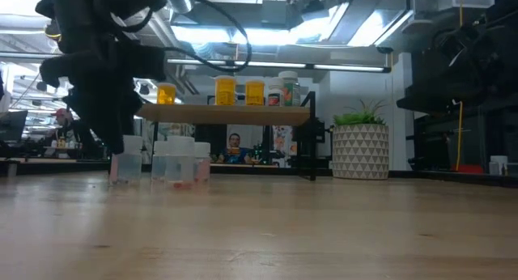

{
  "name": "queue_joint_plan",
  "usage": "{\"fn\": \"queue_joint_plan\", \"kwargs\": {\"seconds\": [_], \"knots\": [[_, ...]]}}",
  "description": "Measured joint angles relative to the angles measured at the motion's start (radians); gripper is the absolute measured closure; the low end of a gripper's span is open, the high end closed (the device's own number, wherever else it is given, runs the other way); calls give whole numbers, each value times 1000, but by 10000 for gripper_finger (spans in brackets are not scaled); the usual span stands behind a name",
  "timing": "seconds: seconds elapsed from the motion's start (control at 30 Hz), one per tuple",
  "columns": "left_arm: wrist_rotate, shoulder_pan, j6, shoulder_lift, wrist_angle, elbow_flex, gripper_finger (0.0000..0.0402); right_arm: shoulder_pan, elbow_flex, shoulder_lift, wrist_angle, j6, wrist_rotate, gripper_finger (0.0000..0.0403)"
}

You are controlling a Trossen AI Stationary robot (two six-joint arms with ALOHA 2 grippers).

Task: Pick and place medicine bottles onto shelf by color
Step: Put the transparent pill bottle on the shelf

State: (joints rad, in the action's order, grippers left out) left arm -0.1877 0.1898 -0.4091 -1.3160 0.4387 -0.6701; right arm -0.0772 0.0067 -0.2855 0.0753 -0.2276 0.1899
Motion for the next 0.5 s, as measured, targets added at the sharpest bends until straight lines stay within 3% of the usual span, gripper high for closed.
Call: {"fn": "queue_joint_plan", "kwargs": {"seconds": [0.33, 0.5], "knots": [[-8, 0, -7, -47, -51, 0, 166, 0, 0, 0, -1, 0, 0, 162], [-8, -3, -42, -47, -59, 0, 198, 0, 0, 0, 0, 0, 0, 162]]}}
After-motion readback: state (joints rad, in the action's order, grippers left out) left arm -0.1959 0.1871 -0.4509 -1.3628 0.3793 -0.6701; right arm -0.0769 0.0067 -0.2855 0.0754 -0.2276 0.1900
